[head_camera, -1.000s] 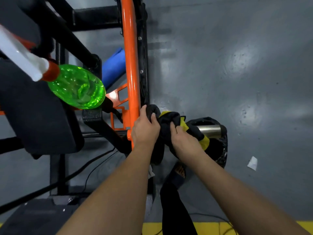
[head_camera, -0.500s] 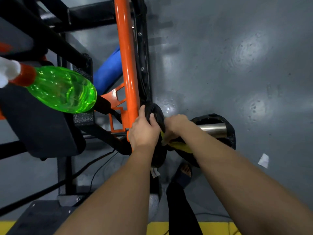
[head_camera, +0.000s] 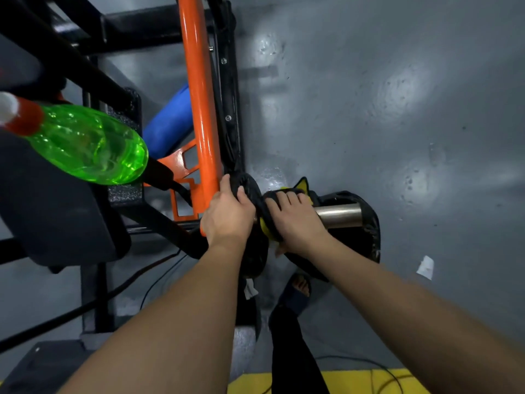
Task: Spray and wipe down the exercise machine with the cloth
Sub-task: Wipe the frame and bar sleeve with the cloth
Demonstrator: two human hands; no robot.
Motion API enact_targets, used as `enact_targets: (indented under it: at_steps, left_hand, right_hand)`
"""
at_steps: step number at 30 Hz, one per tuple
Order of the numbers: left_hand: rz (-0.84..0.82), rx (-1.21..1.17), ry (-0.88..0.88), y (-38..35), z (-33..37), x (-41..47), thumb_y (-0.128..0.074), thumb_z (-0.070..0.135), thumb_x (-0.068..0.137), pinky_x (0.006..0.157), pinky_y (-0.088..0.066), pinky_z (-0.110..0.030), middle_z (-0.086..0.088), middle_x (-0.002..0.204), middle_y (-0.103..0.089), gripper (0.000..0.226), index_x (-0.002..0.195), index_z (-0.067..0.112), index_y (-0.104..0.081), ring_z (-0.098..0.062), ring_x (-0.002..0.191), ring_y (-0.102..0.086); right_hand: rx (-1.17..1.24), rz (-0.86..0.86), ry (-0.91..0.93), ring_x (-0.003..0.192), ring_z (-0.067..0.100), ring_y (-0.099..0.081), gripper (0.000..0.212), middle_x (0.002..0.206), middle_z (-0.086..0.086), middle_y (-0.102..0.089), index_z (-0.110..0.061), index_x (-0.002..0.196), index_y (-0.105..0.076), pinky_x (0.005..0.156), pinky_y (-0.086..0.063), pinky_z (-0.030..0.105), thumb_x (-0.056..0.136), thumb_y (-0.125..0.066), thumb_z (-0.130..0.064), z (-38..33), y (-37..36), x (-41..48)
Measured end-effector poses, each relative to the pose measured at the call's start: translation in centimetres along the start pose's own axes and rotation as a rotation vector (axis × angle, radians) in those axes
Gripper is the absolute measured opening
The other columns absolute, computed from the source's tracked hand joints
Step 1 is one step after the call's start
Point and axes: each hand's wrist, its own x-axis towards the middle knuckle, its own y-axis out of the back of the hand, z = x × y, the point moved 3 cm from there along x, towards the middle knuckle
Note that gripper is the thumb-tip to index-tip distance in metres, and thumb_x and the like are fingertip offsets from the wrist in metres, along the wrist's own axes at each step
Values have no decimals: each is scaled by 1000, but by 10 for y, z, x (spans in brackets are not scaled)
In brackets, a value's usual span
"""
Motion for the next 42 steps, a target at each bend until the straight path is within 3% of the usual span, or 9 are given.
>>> enact_targets:
  at_steps: [6,12,17,20,24,27,35,39,42]
  left_hand:
    - [6,3,-11,0,-3,0,-40,40,108,91,-47,-46,-12,134,-63,51,157,29,-34,-37,119,-61]
    - [11,20,-24,-3,-3,2,-40,40,108,93,-46,-45,-11,136,-61,52,159,29,-32,-35,120,-61]
    - [25,28,-27,-3,-3,5,-41,40,108,92,-46,-45,-11,135,-62,52,158,29,-32,-36,119,-62]
    - [26,29,-24,-2,-2,3,-41,39,108,92,-47,-45,-12,132,-63,52,158,28,-34,-37,116,-62]
    - [8,11,-20,1,0,1,-42,38,107,91,-48,-47,-14,128,-65,50,155,27,-37,-40,114,-63]
    - [10,7,-36,1,1,0,-41,38,107,91,-48,-47,-14,128,-65,50,155,27,-36,-40,114,-63]
    - [35,-9,-51,0,-3,0,-43,36,107,85,-45,-43,-14,125,-66,50,155,25,-37,-39,113,-63]
    - [46,-19,-61,-2,-6,2,-44,37,107,83,-44,-42,-14,123,-66,50,155,24,-37,-38,112,-63]
    - [57,-25,-71,-5,-9,3,-43,37,107,81,-42,-40,-12,121,-66,51,156,23,-37,-34,109,-64]
  right_hand:
    - [-219,212,-70,96,39,-62,43,106,24,-65,-6,123,-61,88,-50,48,83,-68,-21,-19,-2,-1]
    - [320,-773,26,90,23,-69,51,108,3,-71,-12,103,-71,77,-53,31,69,-89,-45,11,34,62]
    - [743,-1098,-198,95,30,-74,73,108,11,-76,-12,107,-74,91,-60,43,47,-95,-49,28,7,71]
    - [636,-839,-124,86,22,-72,58,102,5,-74,-15,96,-70,75,-58,32,57,-90,-53,23,9,63]
    - [6,66,-45,85,29,-59,60,95,8,-62,-14,113,-57,73,-44,38,66,-85,-40,2,0,10]
    - [-122,377,-43,85,34,-55,55,94,15,-58,-6,124,-59,79,-45,45,72,-76,-19,5,-17,-19]
    - [447,-560,-138,89,23,-65,63,102,0,-67,-20,103,-57,71,-51,34,62,-88,-58,101,18,-5]
    - [755,-819,-298,88,28,-76,85,99,6,-78,-11,108,-74,85,-63,45,40,-93,-58,118,15,-3]
    - [1079,-889,-522,101,32,-74,69,110,14,-77,-6,115,-73,98,-57,47,60,-94,-42,133,3,-13]
